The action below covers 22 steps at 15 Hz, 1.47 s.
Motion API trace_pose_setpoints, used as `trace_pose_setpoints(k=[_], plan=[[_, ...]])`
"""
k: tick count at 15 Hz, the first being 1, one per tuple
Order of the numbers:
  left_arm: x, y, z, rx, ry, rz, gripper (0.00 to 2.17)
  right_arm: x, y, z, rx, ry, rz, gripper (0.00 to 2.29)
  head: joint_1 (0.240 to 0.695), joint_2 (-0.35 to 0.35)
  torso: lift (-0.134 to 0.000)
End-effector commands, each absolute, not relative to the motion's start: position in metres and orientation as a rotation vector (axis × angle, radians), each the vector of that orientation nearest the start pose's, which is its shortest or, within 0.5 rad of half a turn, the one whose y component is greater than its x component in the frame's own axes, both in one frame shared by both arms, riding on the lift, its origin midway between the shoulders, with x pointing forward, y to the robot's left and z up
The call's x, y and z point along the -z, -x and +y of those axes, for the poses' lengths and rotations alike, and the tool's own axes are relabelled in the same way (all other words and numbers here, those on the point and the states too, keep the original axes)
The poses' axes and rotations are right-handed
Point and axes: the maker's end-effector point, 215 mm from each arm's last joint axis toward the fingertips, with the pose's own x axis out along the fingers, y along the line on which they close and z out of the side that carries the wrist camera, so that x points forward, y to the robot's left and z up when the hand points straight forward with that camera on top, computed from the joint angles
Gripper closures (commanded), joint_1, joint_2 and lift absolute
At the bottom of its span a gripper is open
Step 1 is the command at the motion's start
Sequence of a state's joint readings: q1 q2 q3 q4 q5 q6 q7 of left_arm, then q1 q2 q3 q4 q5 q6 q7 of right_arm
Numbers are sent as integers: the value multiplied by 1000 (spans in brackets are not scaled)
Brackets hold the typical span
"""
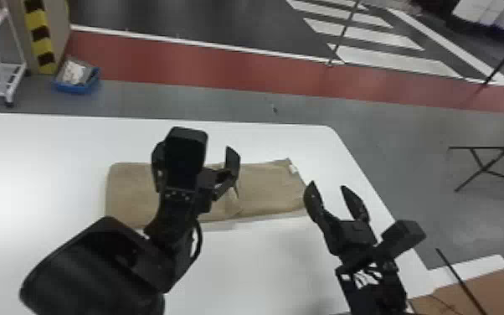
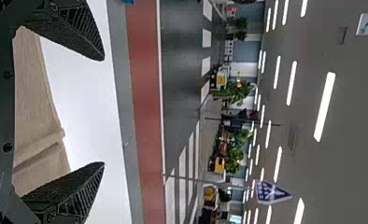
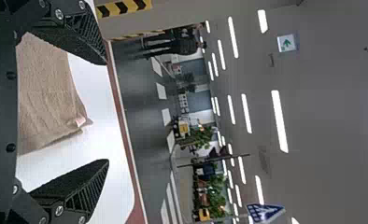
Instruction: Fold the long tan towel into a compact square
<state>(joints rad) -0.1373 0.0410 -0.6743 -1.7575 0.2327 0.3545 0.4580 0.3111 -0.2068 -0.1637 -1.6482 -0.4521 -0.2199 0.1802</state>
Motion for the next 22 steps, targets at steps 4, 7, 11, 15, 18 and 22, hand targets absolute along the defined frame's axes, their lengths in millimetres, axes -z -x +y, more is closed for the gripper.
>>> trace_pose_setpoints(k=[4, 7, 11, 15, 18, 22], plan=[[331, -556, 98, 64, -2, 93, 90, 400, -569, -243, -193, -73, 224, 279, 695, -281, -124], [333, -547, 131, 32, 6, 78, 90, 423, -579, -221, -204, -14, 329, 343, 695, -136, -124], [332, -542, 138, 29, 15, 61, 93, 443, -581, -209, -204, 26, 387, 346, 695, -88, -124], [328, -541, 137, 31, 23, 55, 93, 457, -577, -207, -205, 34, 442, 475, 695, -69, -124], [327, -538, 135, 34, 29, 53, 93, 461, -575, -202, -213, 36, 450, 478, 695, -67, -124], [327, -538, 135, 34, 29, 53, 93, 463, -569, -198, -221, 28, 457, 650, 695, -65, -124]])
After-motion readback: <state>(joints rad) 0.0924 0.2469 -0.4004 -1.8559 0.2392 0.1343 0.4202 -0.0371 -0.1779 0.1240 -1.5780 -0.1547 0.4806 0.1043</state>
